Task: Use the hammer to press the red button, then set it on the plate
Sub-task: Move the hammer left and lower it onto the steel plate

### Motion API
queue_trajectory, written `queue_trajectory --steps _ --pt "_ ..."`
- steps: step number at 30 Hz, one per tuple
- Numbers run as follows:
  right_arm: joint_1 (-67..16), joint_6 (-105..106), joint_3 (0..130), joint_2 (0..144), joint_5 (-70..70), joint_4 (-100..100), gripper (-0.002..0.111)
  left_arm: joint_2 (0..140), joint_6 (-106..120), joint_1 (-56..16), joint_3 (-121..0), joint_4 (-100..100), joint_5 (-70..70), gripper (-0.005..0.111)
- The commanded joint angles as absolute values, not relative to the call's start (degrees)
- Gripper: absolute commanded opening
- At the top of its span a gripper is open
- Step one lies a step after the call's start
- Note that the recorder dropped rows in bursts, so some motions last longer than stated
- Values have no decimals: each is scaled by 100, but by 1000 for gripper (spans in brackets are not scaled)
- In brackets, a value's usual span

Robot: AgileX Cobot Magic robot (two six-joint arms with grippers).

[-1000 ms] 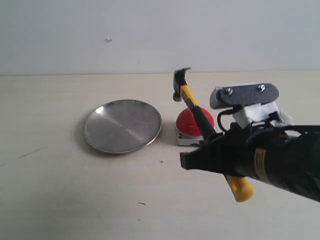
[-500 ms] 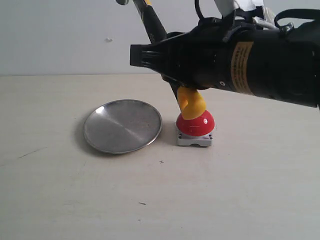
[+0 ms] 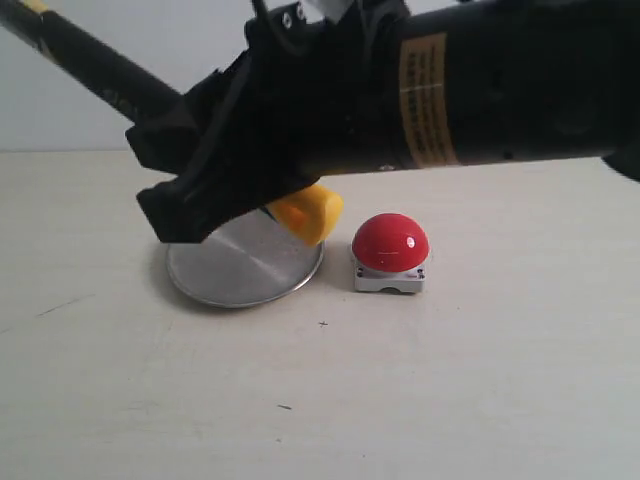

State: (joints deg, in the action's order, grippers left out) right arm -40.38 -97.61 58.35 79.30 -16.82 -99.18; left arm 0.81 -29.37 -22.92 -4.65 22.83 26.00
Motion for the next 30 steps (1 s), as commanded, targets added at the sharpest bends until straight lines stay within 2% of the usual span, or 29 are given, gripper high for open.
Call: queue_trajectory --steps 1,10,12,14,17,20,22,26,30 --pt "-4019 -9389 5761 8332 -1494 -8980 0 113 -2919 -2277 -454 2294 2579 0" --pt "-4019 -9517 5654 8525 -1279 -8670 0 113 -2919 -2277 -454 2294 2579 0" --pt "-4019 -8976 5613 8536 -968 -8056 0 113 -2919 -2277 -454 2294 2579 0" --pt "-4019 -7363 5535 8548 -711 -6476 0 113 -2919 -2277 -454 2294 2579 0" --pt "-4030 -3249 5465 8548 -387 -2769 0 113 -2919 -2277 -454 2294 2579 0" --pt "-4030 1667 5451 8548 -246 2243 0 113 -2919 -2277 -454 2294 2579 0" --pt "-4030 3779 5343 8548 -522 4570 0 113 -2919 -2277 -454 2294 2579 0" --pt "-4057 4710 4995 8727 -1465 6339 0 113 -2919 -2277 -454 2294 2579 0" --pt "-4057 4259 4906 9120 -1700 6391 0 113 -2919 -2277 -454 2294 2579 0"
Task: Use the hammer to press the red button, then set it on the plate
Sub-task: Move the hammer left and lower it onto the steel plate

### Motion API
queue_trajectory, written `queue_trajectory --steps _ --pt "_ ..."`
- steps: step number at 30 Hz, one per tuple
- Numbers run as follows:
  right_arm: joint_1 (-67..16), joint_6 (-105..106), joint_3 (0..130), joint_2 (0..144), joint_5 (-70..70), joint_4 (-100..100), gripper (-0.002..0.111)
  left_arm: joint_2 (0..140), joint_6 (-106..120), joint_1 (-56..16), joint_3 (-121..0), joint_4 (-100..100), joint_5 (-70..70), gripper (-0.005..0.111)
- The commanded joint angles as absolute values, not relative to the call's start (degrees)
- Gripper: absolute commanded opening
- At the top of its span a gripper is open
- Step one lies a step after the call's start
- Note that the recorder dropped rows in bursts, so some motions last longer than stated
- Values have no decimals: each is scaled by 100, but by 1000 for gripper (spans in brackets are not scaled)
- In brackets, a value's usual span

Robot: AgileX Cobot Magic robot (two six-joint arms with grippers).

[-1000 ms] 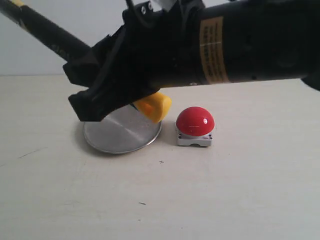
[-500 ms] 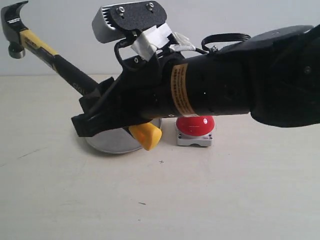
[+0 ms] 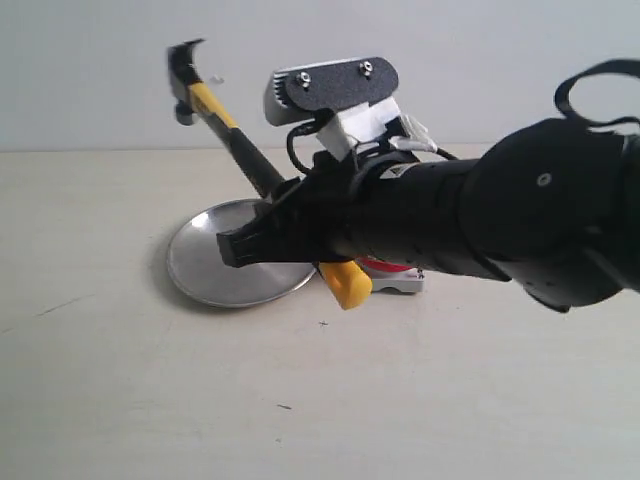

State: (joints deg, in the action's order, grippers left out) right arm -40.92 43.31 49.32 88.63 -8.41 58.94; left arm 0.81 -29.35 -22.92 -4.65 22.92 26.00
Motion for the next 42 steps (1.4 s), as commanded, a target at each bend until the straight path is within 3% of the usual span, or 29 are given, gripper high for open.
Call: queue_trajectory --steps 1,6,14,21,42 --pt "-4057 3964 4906 9250 -1825 6391 0 113 -2919 -2277 -454 2294 2579 0" --pt "-4057 2680 4906 9778 -2251 5573 0 113 -2919 -2277 -454 2294 2579 0" --pt "-3822 -1870 5117 10333 -2327 1652 0 113 -2921 -2277 -454 2309 2579 0" --pt "-3116 -5861 5143 10735 -3505 -1401 0 113 -2921 -2277 -454 2309 2579 0" --pt "-3029 -6283 5831 11844 -3714 -1395 0 113 -2921 -2277 -454 2309 2579 0"
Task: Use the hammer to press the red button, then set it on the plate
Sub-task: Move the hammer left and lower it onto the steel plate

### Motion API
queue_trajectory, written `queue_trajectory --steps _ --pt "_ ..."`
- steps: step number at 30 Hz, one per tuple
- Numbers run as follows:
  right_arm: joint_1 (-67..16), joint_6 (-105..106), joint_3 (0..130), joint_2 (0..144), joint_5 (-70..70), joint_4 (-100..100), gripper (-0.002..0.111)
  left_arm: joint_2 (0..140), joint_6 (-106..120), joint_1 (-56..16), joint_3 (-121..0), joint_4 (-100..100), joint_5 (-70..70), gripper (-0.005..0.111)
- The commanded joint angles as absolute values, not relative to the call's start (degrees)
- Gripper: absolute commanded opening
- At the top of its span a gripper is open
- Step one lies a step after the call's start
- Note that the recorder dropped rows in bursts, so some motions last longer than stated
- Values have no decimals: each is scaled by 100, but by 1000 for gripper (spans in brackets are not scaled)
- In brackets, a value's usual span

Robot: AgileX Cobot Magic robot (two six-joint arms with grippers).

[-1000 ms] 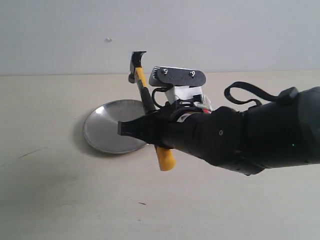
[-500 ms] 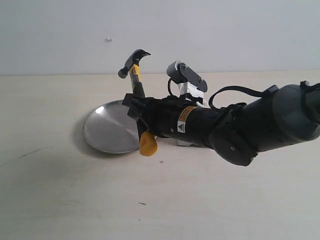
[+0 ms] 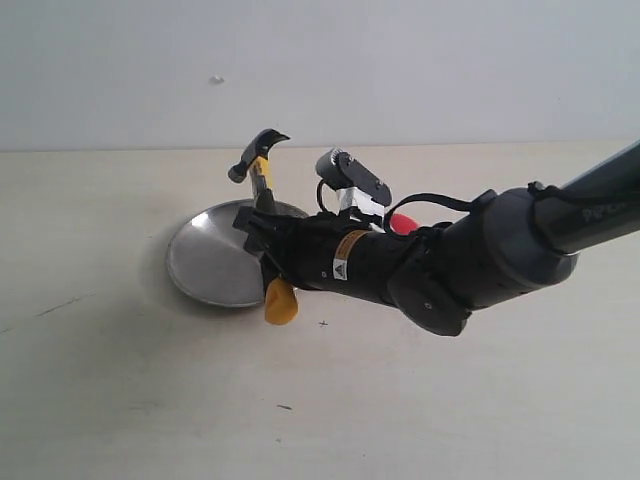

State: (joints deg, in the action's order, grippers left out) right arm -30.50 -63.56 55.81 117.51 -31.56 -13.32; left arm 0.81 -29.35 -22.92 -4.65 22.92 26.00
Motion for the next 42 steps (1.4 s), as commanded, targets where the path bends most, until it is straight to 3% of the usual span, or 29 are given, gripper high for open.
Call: queue_trajectory --steps 1,31,35,42 --pt "-3029 -6283 5874 11886 -3698 -1382 0 113 -2921 -2277 -454 2309 2579 0" --pt "-3065 -6106 6461 12690 -2968 -1168 1 113 -2921 -2277 -454 2309 2579 0" --pt "-3065 -5974 6461 12690 -2830 -1260 10 113 -2921 -2277 -454 2309 2579 0" --pt "-3065 -5964 6461 12690 -2490 -1276 38 113 -2921 -2277 -454 2309 2579 0"
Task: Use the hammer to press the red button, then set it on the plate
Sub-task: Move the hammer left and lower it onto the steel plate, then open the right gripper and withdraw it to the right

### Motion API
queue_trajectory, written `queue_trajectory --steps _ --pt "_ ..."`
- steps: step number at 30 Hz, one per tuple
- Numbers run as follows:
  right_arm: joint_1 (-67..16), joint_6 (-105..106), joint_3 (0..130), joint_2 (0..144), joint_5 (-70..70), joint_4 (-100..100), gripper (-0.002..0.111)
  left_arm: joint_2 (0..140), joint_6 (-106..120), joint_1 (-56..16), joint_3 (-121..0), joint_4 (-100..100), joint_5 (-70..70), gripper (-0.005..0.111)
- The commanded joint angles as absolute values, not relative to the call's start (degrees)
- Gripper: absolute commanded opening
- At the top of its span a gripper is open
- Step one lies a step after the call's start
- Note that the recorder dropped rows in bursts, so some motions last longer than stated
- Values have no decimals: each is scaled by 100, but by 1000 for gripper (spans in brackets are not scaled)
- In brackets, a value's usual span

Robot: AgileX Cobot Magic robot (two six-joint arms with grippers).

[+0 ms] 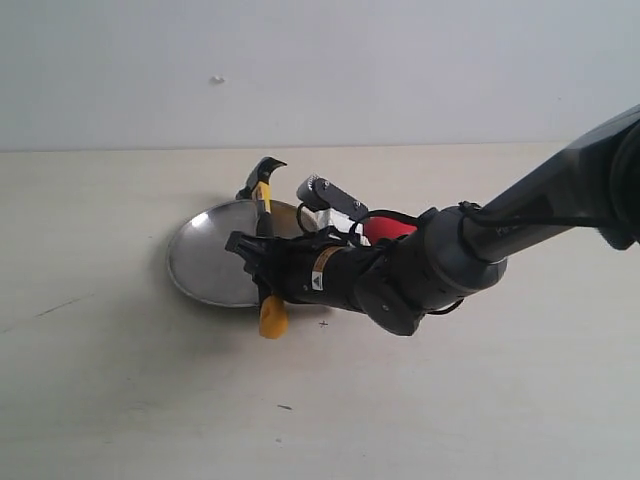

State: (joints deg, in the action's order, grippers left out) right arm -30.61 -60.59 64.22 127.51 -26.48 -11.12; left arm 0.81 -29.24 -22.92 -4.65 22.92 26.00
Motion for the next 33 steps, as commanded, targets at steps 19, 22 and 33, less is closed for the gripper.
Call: queue_trajectory --steps 19,22,33 --pt "-3065 -5652 6426 11881 -1369 -1439 43 113 -2921 -2277 -454 2309 2579 0" --pt "-3065 -5652 6426 11666 -1141 -1463 43 113 -2921 -2277 -454 2309 2579 0" --pt "-3065 -5478 6037 10521 -954 -2301 13 113 -2921 -2277 -454 2309 2579 0"
